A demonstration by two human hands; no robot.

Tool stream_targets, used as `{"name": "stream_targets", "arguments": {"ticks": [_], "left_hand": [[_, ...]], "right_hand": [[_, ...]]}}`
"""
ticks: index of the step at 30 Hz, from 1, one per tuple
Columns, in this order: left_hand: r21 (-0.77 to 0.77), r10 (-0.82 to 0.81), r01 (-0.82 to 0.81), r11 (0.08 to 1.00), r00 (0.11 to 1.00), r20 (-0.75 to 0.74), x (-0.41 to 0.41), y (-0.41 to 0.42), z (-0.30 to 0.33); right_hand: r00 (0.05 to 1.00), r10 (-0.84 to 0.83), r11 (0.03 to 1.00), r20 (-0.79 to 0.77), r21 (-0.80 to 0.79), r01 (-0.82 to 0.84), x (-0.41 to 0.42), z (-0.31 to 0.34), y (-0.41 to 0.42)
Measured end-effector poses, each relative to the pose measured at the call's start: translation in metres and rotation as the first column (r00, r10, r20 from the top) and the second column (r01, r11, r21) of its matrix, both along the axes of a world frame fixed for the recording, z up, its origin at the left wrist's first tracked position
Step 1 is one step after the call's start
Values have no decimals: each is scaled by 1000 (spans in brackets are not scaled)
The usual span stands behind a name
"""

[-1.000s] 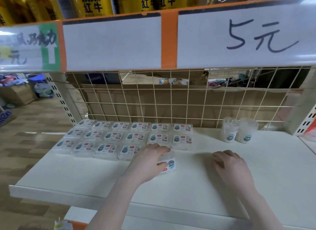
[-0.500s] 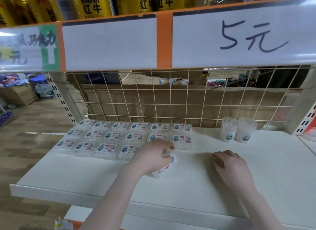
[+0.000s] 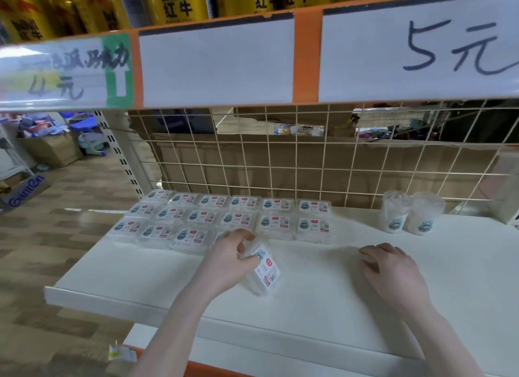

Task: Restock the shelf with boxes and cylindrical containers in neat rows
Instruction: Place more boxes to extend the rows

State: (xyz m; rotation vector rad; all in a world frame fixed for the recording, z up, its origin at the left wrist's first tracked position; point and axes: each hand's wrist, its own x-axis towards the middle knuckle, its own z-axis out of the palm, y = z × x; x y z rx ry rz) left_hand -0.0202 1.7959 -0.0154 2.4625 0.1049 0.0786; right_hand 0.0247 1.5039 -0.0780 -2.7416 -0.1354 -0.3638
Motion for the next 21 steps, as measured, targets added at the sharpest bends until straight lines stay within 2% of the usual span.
{"name": "stream_targets", "arguments": {"ticks": [3,8,11,16,21], "left_hand": [[17,33,-34,999,999,26,-2,11,-3],[178,11,-26,984,996,84,-12,10,-13],[165,5,-15,986,998,66,-19,5,-27],[203,-5,-21,979,992,130,-28,2,-41],[303,-152,96,948,975,164,-30,7,-43]], "right_hand": [[1000,-2,1000,-5,-14,2,1,0,2],[1000,-12,1000,-14,-8,12,2,-1,3],[1000,-17,1000,-10,5,17,2,-1,2],[1000,-14,1000,13,20,14,1,-3,2],[998,-9,999,58,46,7,2,-7,2]]}}
